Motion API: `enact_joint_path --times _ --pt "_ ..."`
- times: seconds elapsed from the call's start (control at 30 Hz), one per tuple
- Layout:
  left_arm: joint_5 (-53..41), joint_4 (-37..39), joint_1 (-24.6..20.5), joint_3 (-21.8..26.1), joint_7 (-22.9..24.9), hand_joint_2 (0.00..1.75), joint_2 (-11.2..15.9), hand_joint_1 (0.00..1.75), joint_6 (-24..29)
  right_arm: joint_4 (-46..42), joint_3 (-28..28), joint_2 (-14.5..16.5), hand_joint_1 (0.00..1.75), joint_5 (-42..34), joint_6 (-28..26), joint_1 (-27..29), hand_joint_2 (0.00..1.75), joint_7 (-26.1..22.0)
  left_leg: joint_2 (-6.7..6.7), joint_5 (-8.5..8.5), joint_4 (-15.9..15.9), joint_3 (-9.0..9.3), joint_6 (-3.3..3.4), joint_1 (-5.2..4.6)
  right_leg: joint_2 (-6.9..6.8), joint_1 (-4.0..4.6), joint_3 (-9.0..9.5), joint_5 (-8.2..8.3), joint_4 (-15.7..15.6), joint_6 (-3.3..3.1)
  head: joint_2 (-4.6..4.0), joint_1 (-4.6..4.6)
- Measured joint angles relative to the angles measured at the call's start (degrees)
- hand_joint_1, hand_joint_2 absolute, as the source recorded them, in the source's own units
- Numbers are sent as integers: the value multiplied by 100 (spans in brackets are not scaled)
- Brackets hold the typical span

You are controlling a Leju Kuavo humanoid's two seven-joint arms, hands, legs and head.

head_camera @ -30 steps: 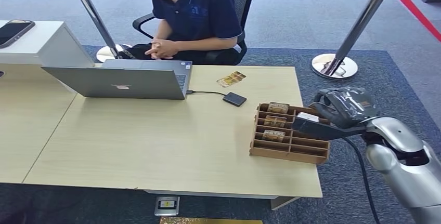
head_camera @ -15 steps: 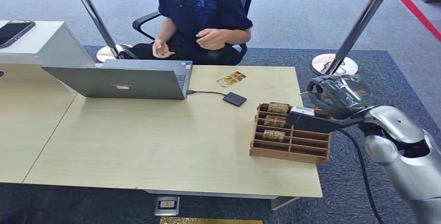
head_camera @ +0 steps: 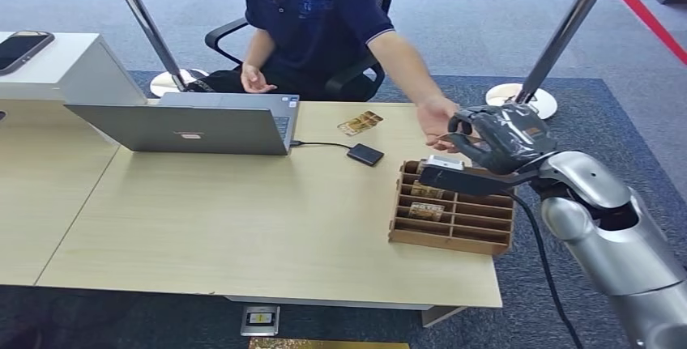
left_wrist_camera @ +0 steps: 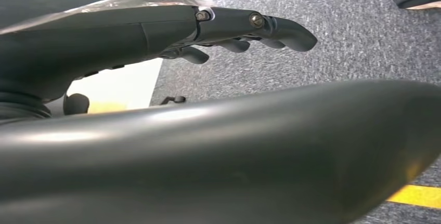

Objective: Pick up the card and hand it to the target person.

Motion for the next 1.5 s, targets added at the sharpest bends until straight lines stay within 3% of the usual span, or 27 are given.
enact_joint_path --times 0.27,0.4,0.5,0.63,0.93,1.13,1.3,1.5 --pt "-1 0 -3 1 -3 0 -1 0 -3 195 134 323 131 32 -32 -164 175 67 -1 2 0 0 1 0 0 1 0 0 2 0 0 0" --pt "1 0 -4 5 1 0 -1 0 -21 339 196 473 4 118 -41 -221 175 138 -1 2 0 0 0 0 0 1 0 0 2 0 0 -1" --pt "14 0 -4 10 4 0 -1 0 -26 439 242 558 0 211 -120 -224 175 183 -1 2 0 0 0 0 0 1 0 0 2 0 0 -1" --pt "19 0 -3 16 4 0 -1 0 -34 568 293 629 0 301 -256 -223 0 231 -1 2 0 1 0 0 0 1 0 0 2 0 0 1" --pt "38 0 -3 24 4 0 -1 0 -35 684 279 681 0 546 -516 -174 0 374 -1 3 1 2 0 0 0 0 -2 0 1 0 0 -1" --pt "146 0 -1 92 36 0 -13 0 -20 212 -15 499 0 1071 -995 285 0 794 -3 2 2 1 0 0 0 0 -3 0 -3 0 0 1" --pt "267 0 -1 206 120 0 -61 0 51 -850 -875 445 0 1667 -1903 1184 0 1274 -7 0 2 -4 2 0 0 0 -5 -1 -9 1 0 0" --pt "318 0 -10 308 174 0 -135 0 119 -2143 -2471 845 0 1439 -3287 2482 0 1073 -9 -6 -2 -4 1 1 0 2 -8 -4 -13 2 0 0"
